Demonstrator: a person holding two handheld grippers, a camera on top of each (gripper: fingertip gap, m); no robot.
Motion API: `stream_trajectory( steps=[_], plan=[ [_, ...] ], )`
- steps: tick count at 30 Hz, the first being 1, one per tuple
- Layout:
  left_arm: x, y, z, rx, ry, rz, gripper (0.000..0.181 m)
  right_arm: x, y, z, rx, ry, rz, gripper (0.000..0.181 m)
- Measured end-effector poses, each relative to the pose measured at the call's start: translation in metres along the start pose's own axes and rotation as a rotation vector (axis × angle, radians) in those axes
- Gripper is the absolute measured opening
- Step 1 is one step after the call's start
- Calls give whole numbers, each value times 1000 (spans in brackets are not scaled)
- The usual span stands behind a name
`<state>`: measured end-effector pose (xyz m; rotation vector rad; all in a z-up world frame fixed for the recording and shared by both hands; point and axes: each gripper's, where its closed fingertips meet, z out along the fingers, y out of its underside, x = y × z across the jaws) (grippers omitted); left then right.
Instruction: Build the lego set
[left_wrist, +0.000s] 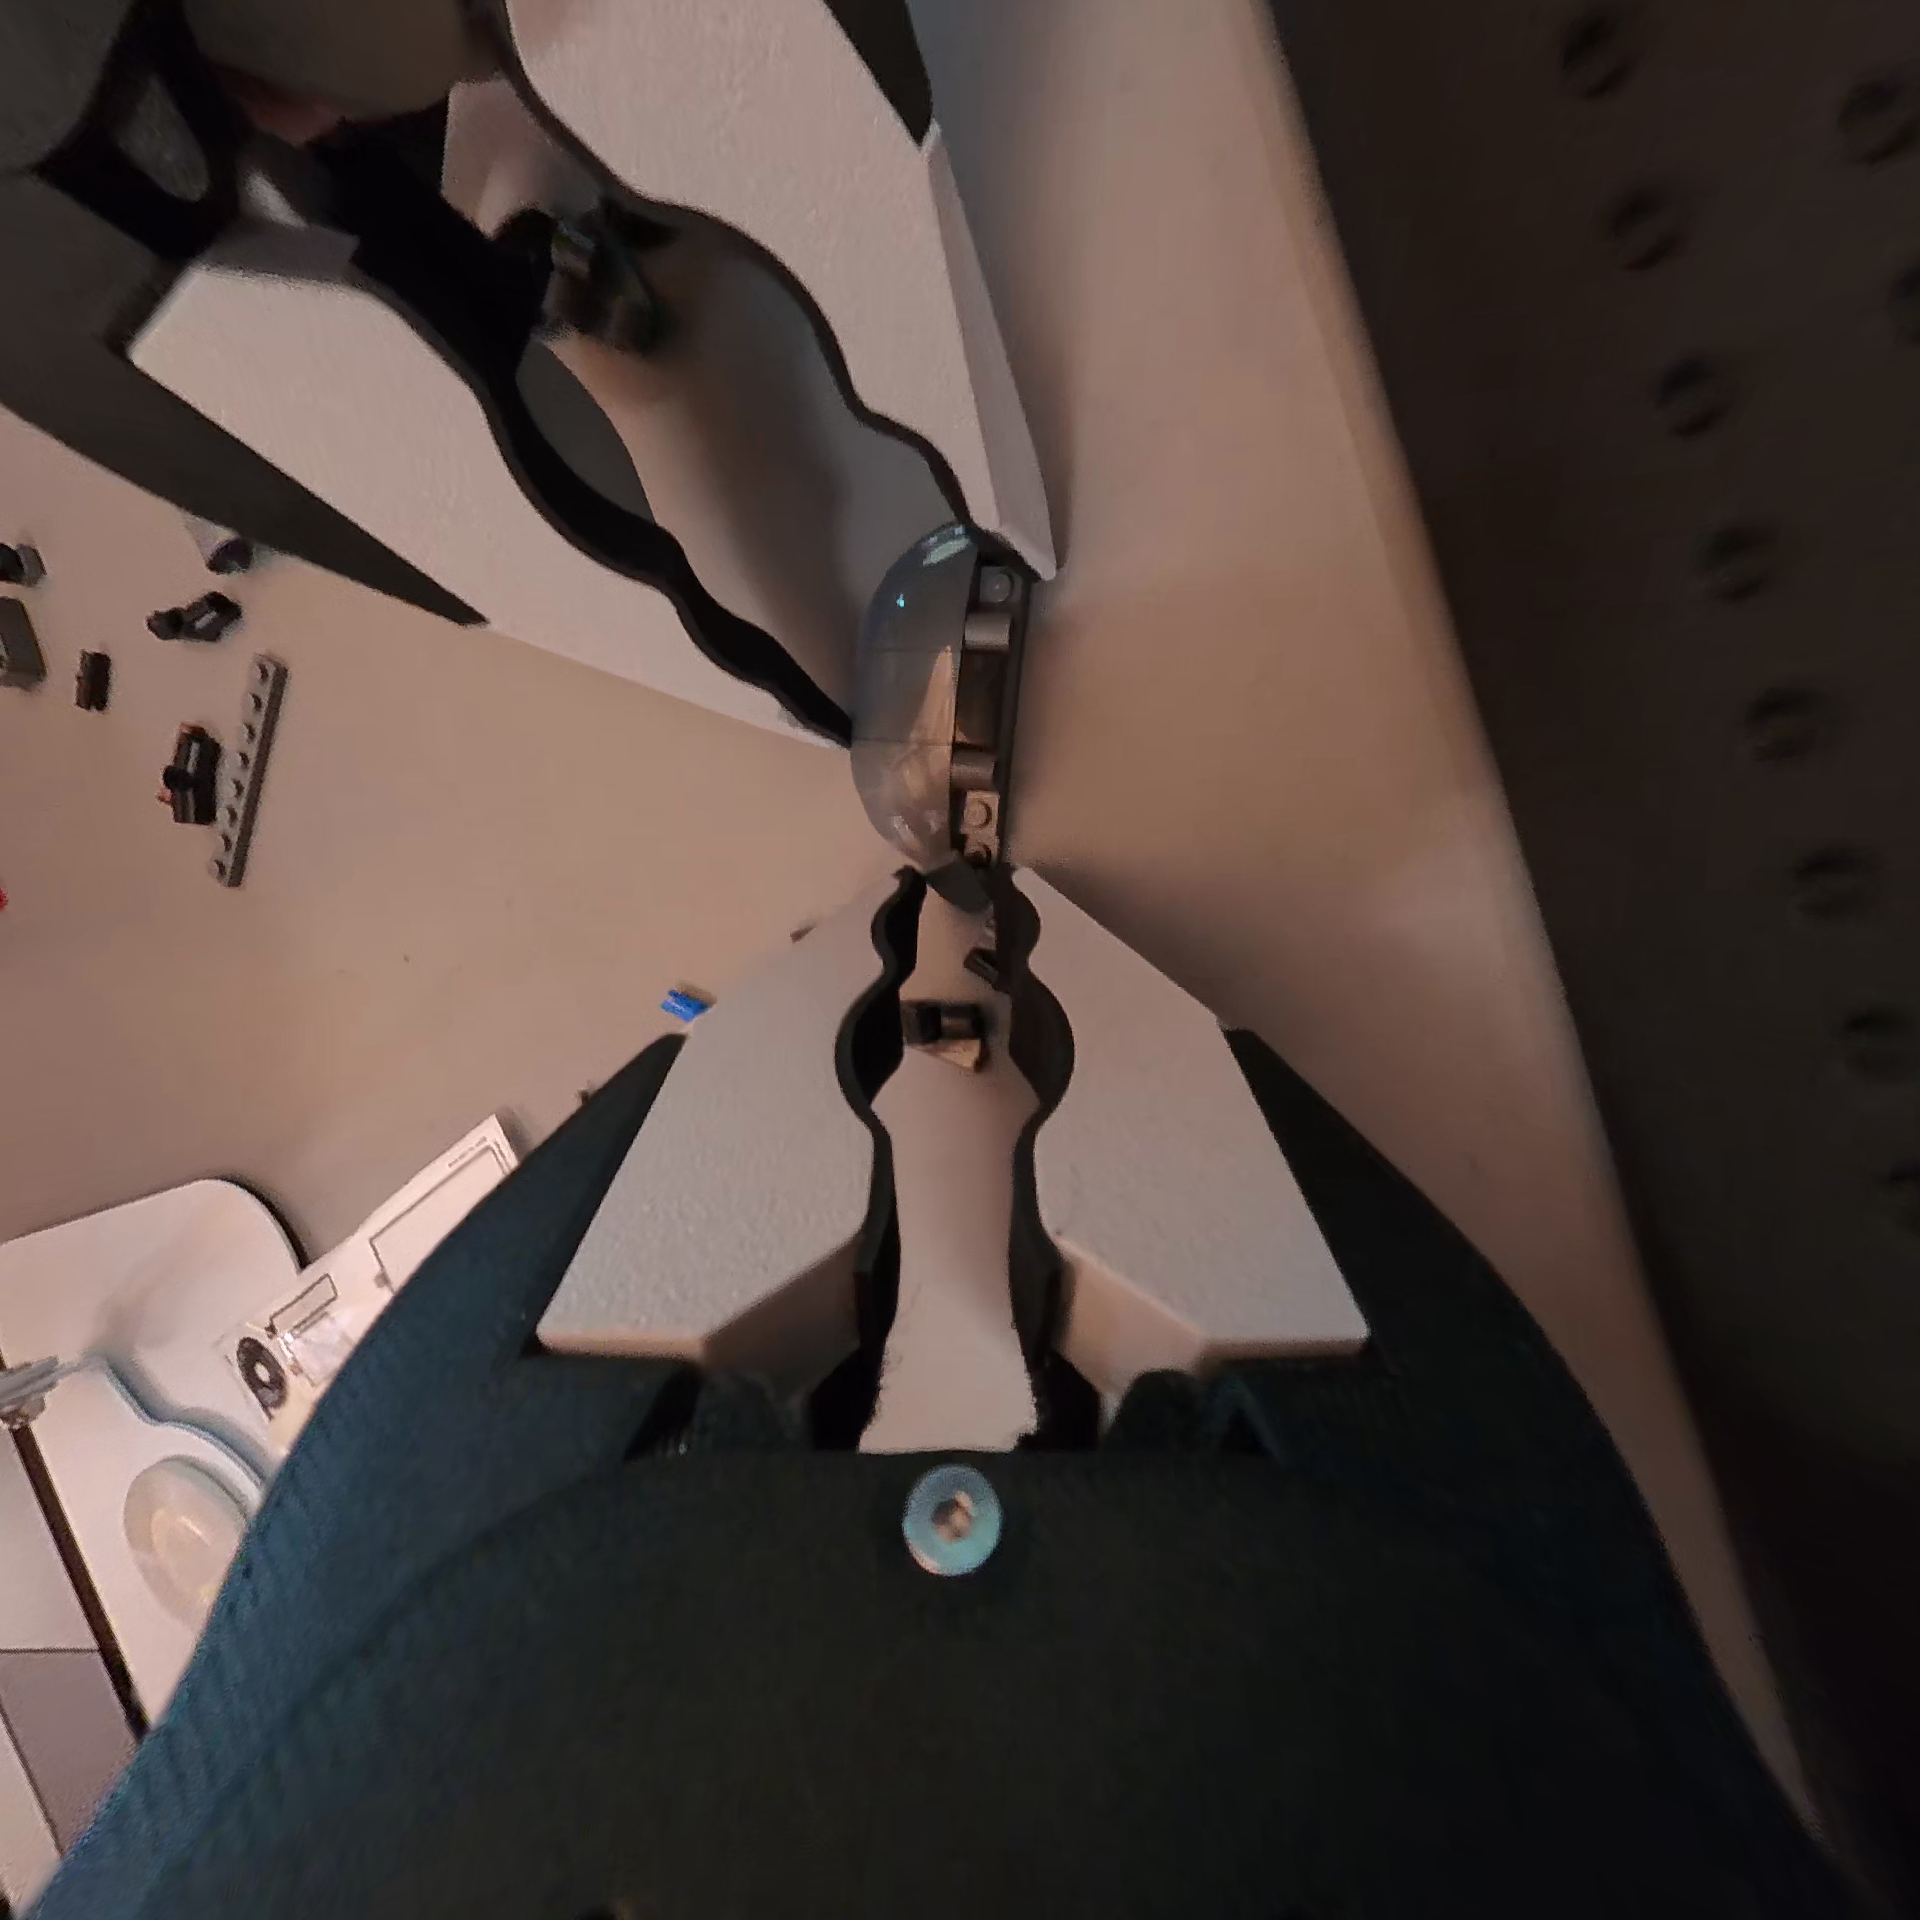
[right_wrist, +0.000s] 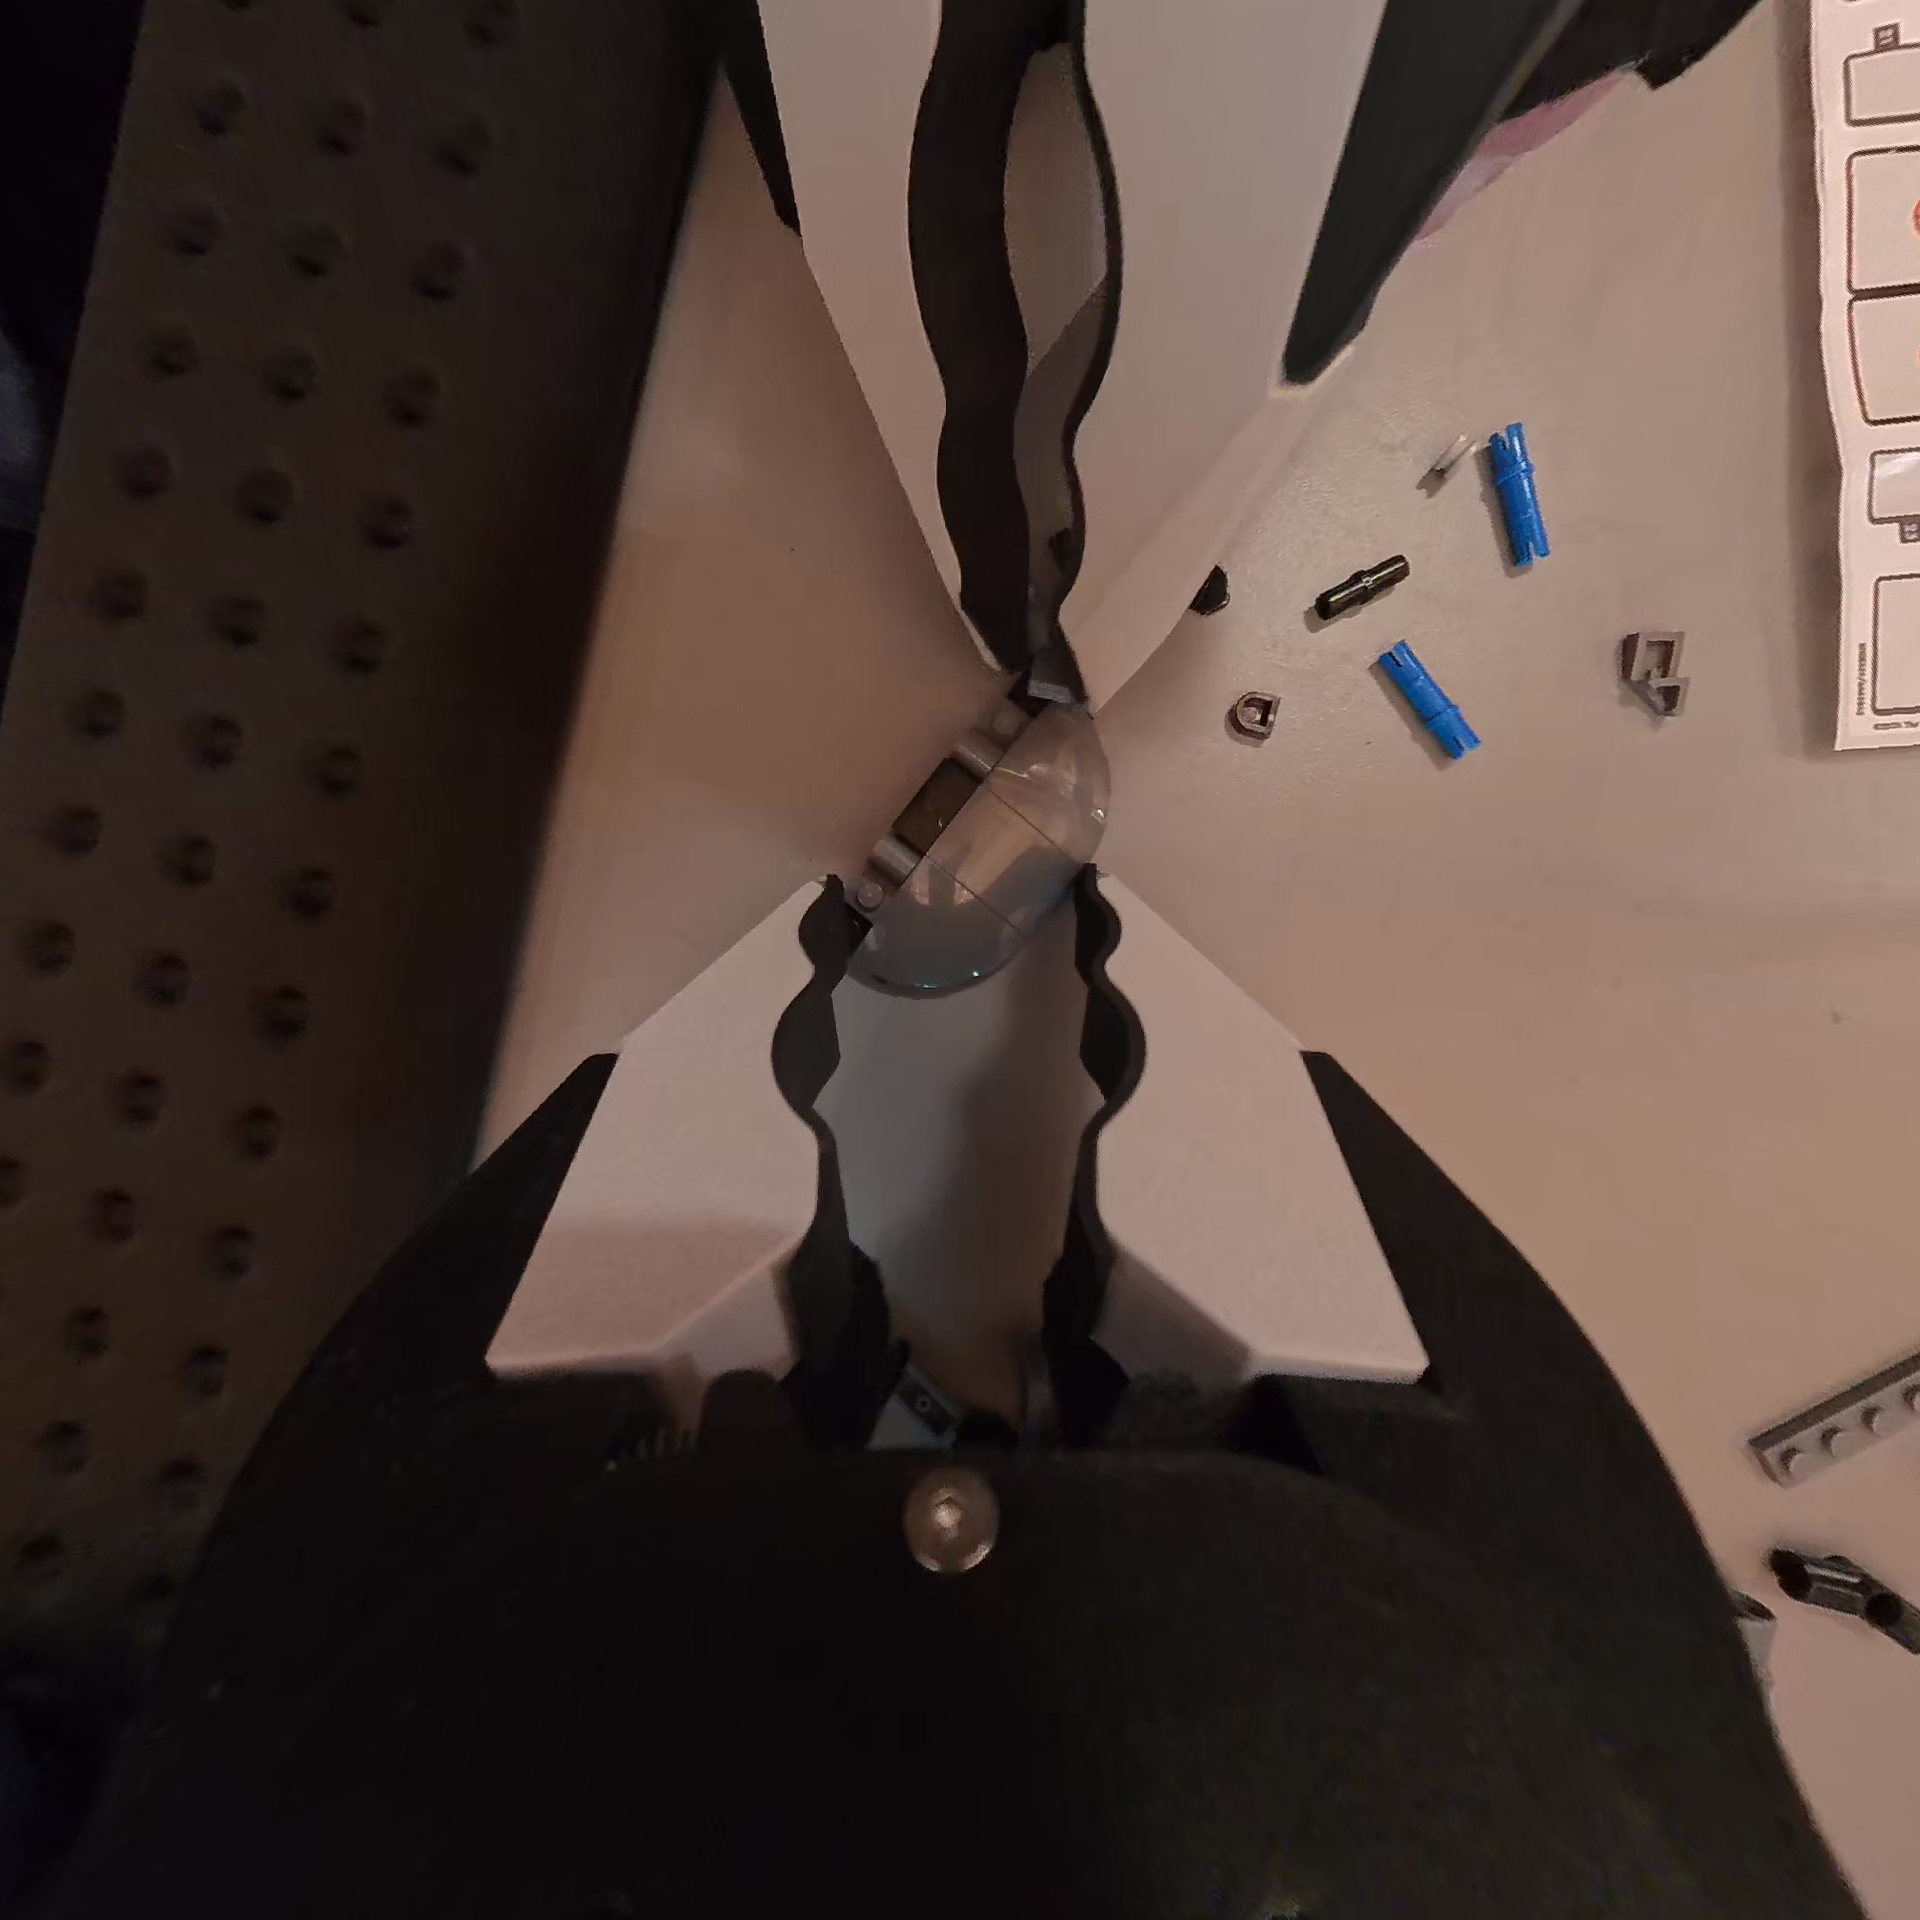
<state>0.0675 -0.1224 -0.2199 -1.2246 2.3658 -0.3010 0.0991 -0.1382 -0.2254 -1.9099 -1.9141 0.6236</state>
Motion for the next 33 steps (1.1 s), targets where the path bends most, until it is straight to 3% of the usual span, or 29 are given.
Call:
stream_trajectory(
  steps=[20,33],
  plan=[
    [0,18,0,-74,52,-154,13,-1,0,0,2,-7,-1,41],
    [0,11,4,-44,78,-198,9,-1,1,0,1,-5,-2,40]
  ],
)
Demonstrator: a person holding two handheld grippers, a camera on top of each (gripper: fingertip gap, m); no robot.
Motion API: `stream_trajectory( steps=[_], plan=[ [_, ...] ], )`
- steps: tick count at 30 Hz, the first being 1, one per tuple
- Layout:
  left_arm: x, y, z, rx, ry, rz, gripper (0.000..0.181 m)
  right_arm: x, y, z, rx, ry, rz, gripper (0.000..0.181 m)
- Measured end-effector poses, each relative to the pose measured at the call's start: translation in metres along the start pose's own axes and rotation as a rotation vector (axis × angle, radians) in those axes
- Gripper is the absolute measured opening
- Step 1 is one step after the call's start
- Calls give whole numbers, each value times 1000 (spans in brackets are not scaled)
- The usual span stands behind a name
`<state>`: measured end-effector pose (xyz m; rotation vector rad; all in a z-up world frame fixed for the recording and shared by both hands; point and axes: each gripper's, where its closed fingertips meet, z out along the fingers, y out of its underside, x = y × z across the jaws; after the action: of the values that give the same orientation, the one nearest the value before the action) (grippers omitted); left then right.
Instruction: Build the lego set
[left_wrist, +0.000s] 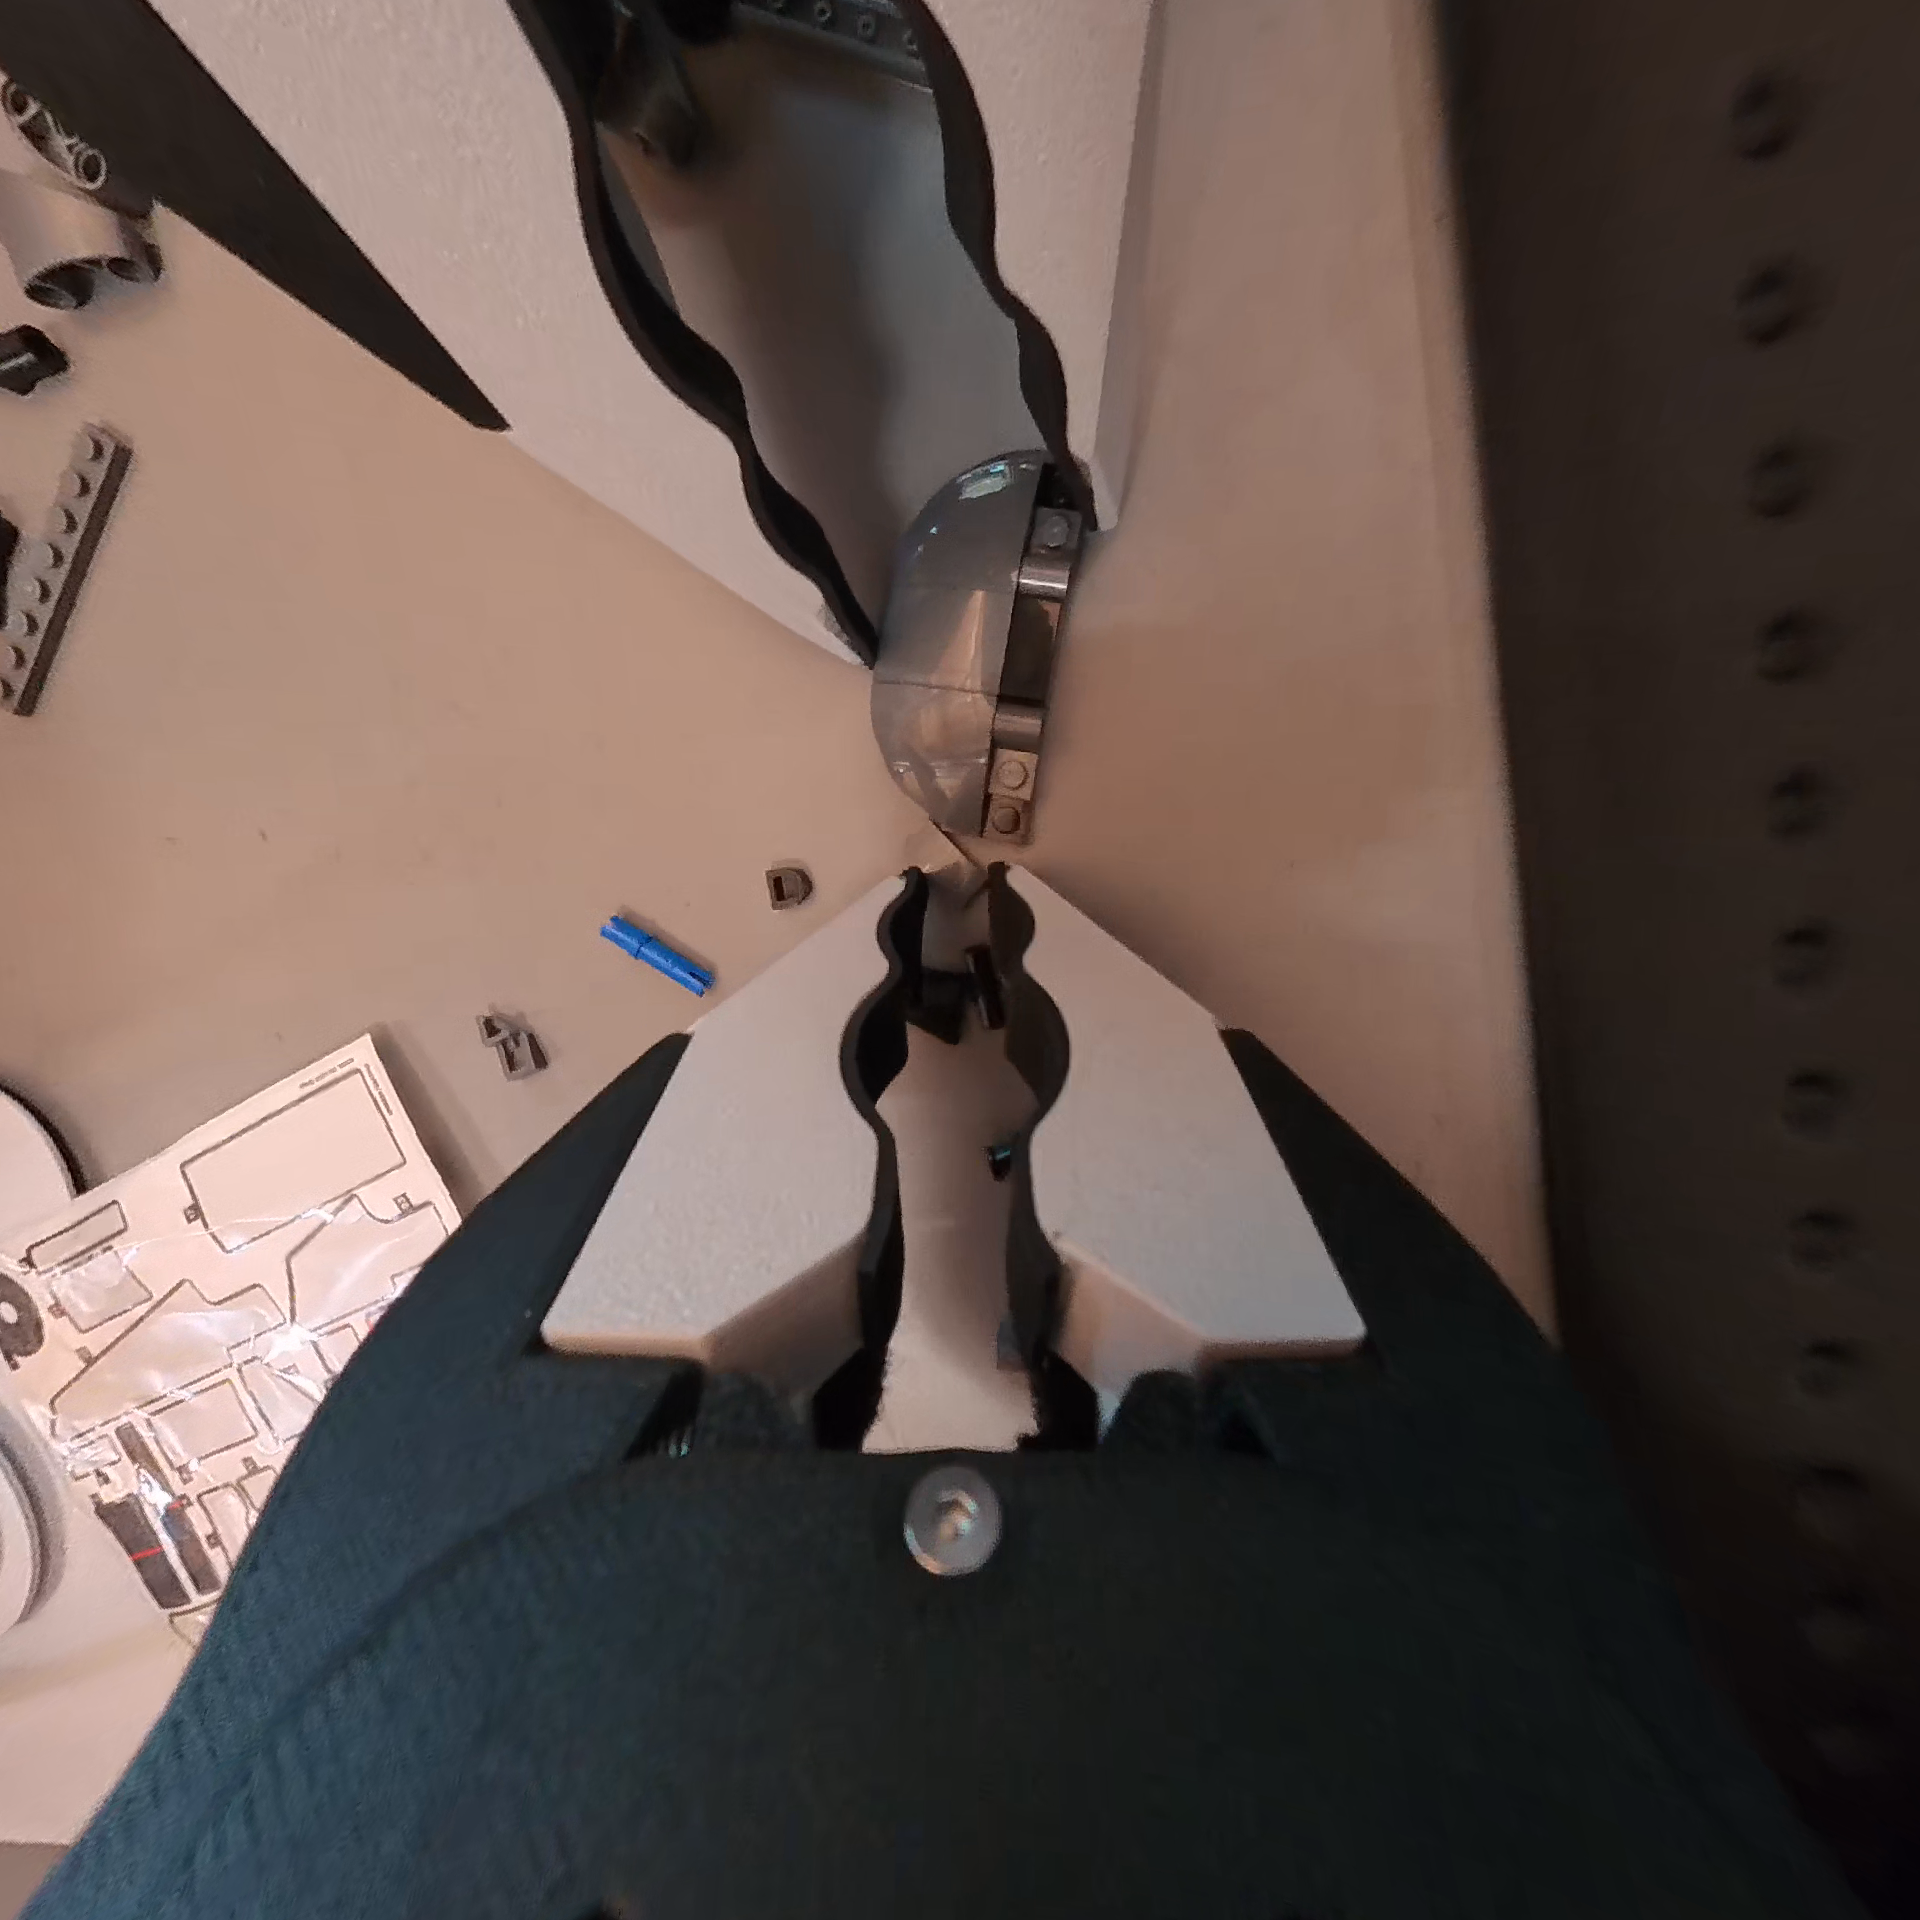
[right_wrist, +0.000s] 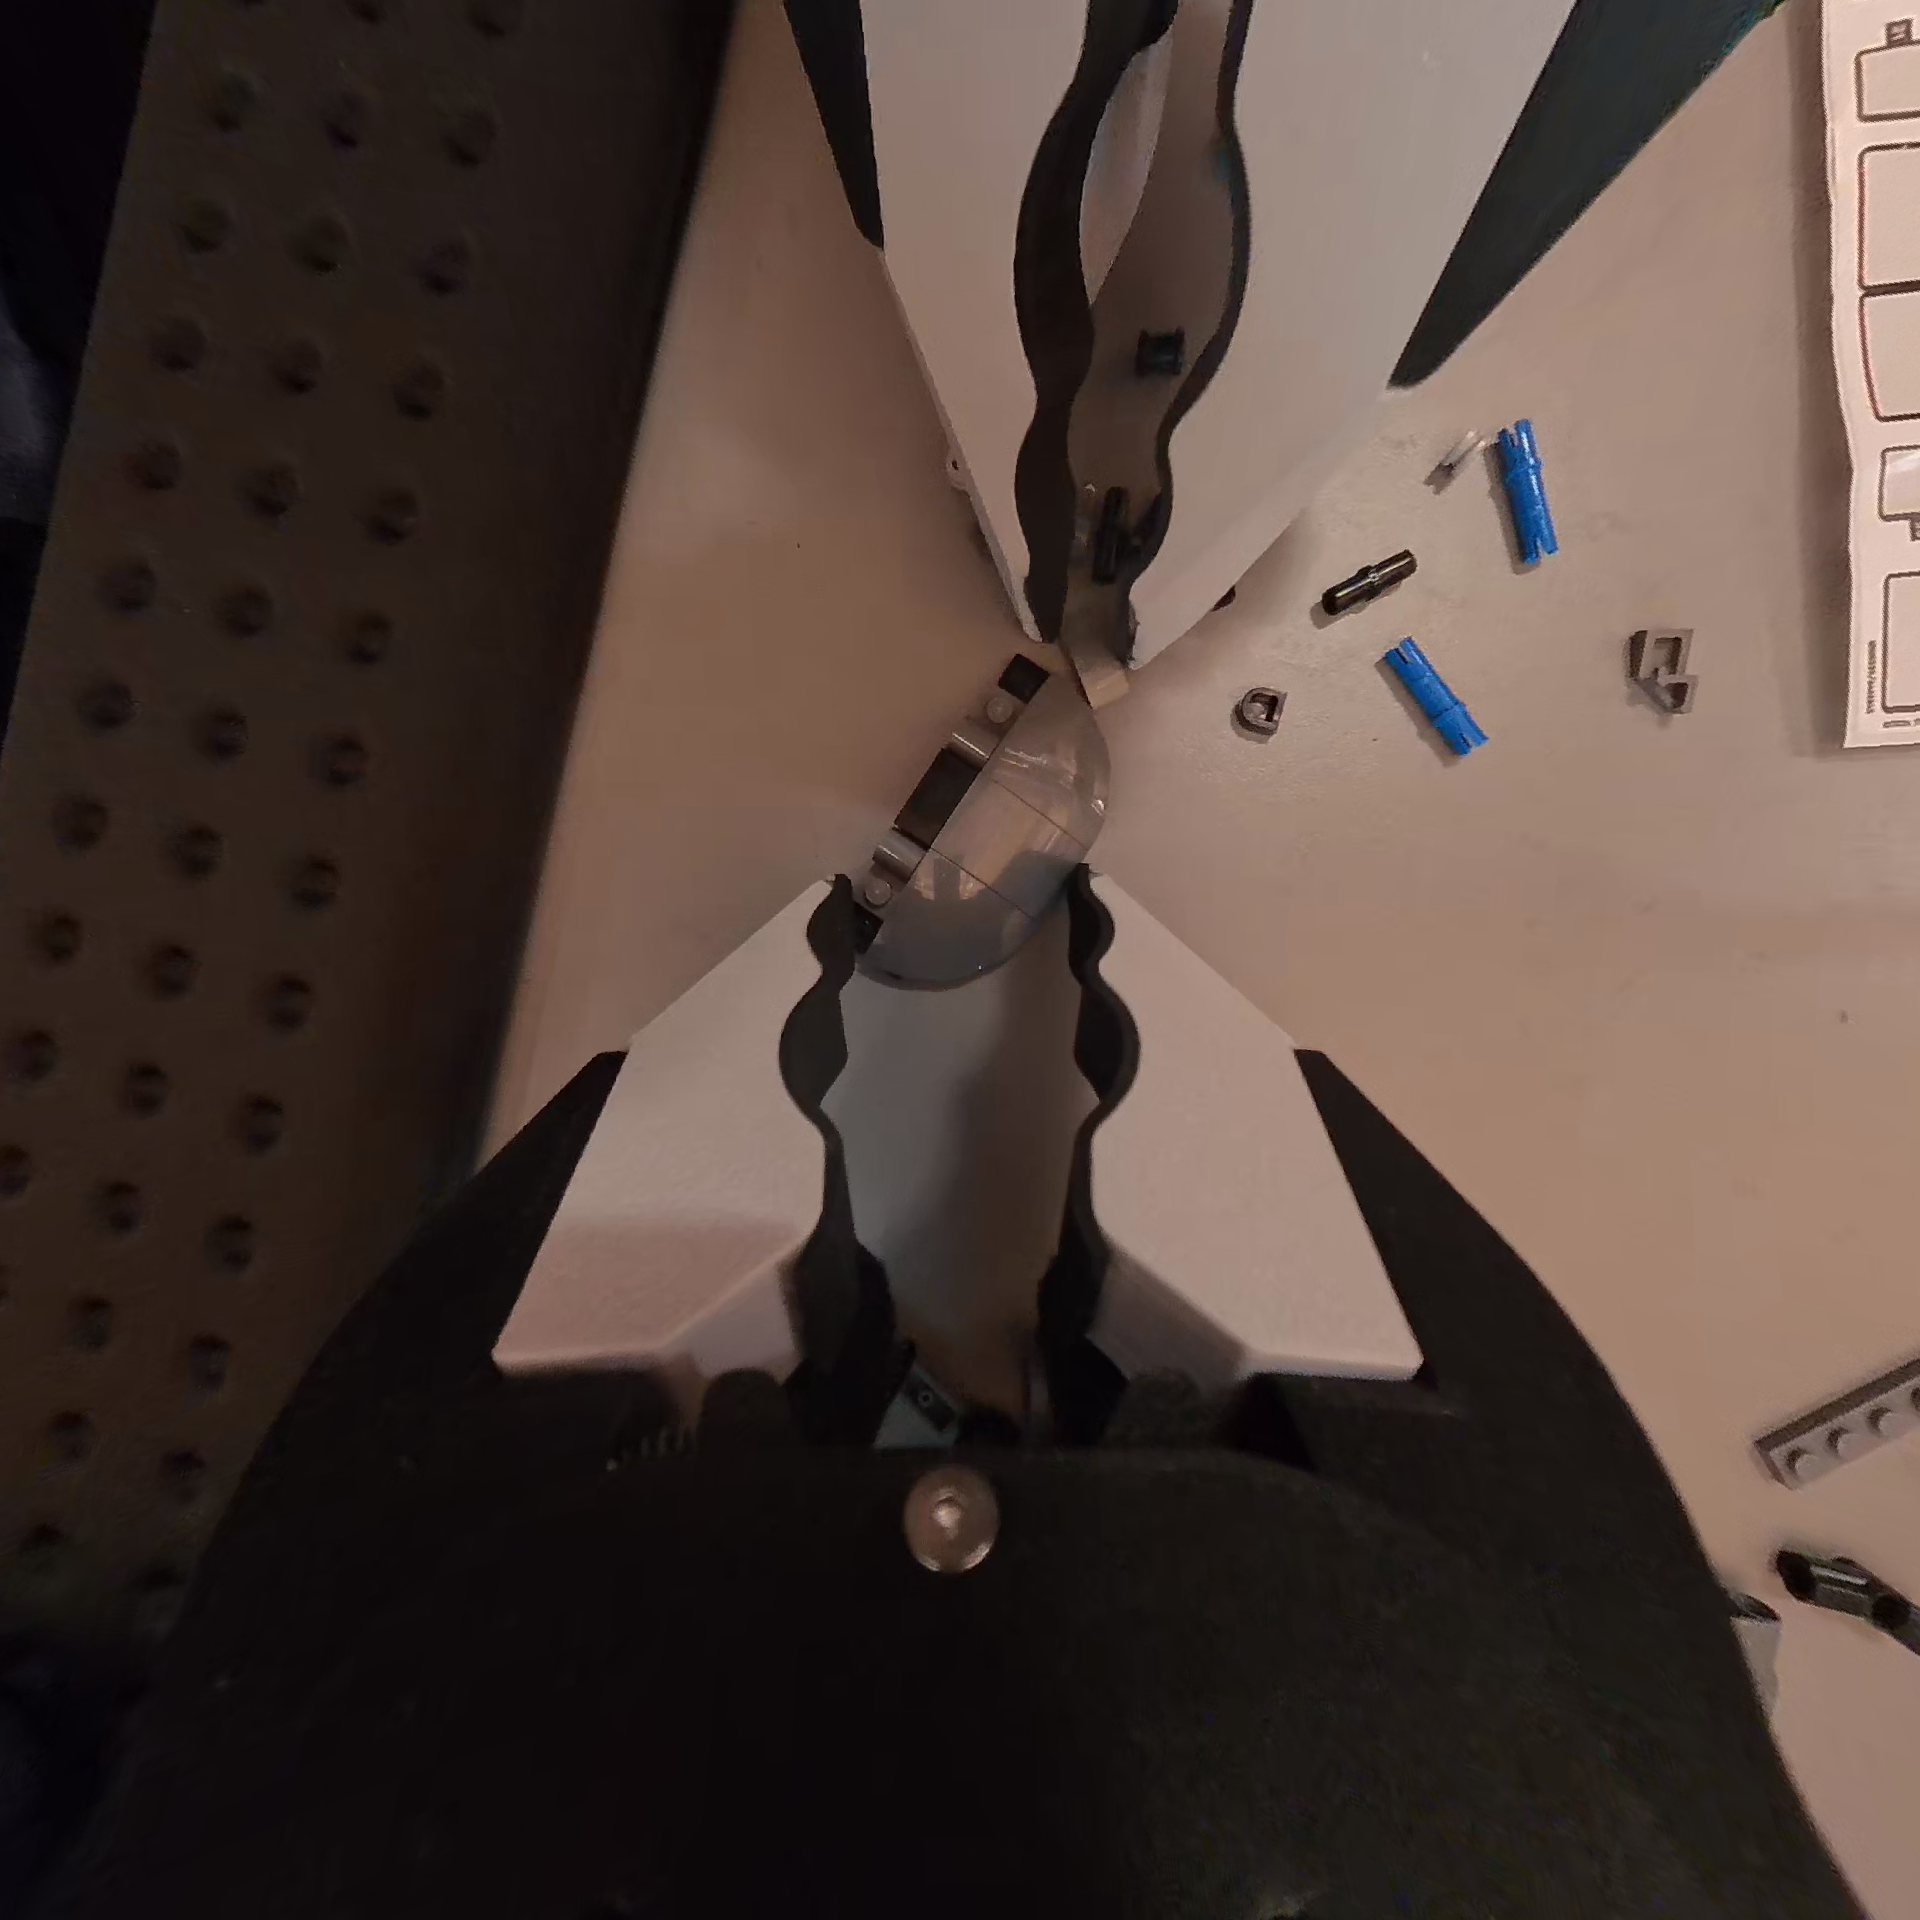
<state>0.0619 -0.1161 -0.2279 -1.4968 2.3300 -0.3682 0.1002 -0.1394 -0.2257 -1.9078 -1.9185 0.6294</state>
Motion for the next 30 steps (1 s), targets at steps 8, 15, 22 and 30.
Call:
stream_trajectory(
  steps=[8,15,22,30],
  plan=[
    [-3,2,0,6,-16,16,7,1,1,0,1,1,2,40],
    [-6,4,-1,28,-19,22,7,1,1,-1,2,1,1,39],
    [0,-16,-18,162,-6,57,7,1,2,-1,4,-1,1,39],
    [11,-16,-5,93,-14,165,6,1,2,-1,5,-2,1,38]
  ],
)
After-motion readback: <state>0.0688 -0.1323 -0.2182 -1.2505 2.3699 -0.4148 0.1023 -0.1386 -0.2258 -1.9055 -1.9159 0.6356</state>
